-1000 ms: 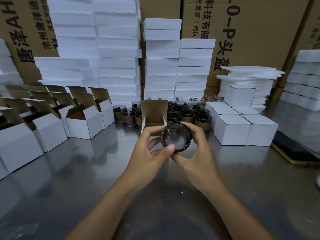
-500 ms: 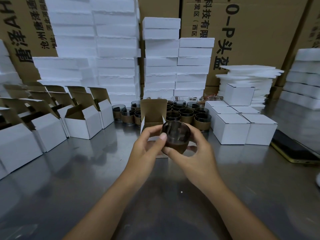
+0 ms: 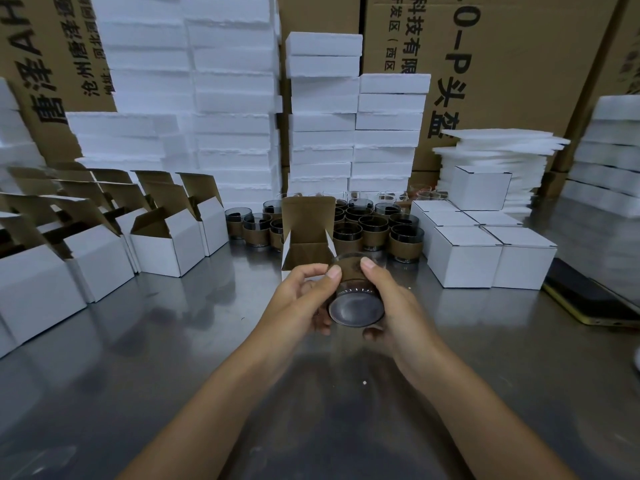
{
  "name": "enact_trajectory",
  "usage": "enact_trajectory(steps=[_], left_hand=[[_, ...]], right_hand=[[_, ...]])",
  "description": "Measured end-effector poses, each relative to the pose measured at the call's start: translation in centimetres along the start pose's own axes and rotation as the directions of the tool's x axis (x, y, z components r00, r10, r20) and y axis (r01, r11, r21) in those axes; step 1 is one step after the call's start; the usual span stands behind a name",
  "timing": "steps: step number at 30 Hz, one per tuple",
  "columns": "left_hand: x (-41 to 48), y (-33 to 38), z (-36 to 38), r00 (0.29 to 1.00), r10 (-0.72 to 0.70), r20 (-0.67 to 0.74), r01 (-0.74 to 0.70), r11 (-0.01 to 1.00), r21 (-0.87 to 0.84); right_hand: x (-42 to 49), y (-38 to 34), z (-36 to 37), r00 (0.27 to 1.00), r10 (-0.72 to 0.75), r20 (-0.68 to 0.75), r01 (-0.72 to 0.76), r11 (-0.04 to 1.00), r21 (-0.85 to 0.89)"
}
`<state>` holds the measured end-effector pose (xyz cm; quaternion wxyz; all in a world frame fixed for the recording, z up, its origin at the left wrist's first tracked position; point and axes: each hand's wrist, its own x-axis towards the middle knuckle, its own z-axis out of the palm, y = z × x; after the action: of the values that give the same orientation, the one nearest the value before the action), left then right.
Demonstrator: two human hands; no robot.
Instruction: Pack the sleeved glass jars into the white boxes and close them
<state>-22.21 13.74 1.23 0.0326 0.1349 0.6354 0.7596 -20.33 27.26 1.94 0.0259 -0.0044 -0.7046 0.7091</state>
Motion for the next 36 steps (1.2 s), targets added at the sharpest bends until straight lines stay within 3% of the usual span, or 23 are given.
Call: enact_trajectory(steps=[12,15,19,27,29,32,36], left_hand=[[-0.2,0.2,0.1,1.0,-0.016,-0.009,0.016,0.998,0.061],[-0.2,0.3,0.2,0.999,0.025,-0.027,-0.024,0.999,0.024],[-0.1,0.3,0.2,0.995,0.08,-0.051,-0.08,0.997,0.001],[-0.3,0.6,-0.1,0.974,0.216,-0.07,-0.204,0.969,0.141],[0.0,0.4,-0.4,0.954,0.282,-0.106,-0.244,0.93,0.274],[0.4,-0.1,-1.0,0.894,0.424,-0.144,-0.288,0.791,0.539],[0.8,-1.3,-1.9,0.884,0.449,-0.128,-0.152,0.536,0.831]], right_hand=[[0.1,0.1,0.4,0.995,0.098,-0.008,-0.098,0.995,-0.026],[0.1,0.2,0.4,1.0,-0.023,-0.01,0.023,1.0,0.017],[0.2,0.4,0.5,0.977,-0.168,-0.129,0.184,0.975,0.126],[0.2,0.6,-0.1,0.895,-0.412,-0.169,0.432,0.896,0.105],[0.2,0.7,-0.2,0.88,-0.448,-0.158,0.463,0.883,0.077],[0.4,0.9,-0.1,0.872,-0.468,-0.143,0.48,0.875,0.065],[0.4,1.0,-0.1,0.88,-0.458,-0.123,0.466,0.883,0.05]])
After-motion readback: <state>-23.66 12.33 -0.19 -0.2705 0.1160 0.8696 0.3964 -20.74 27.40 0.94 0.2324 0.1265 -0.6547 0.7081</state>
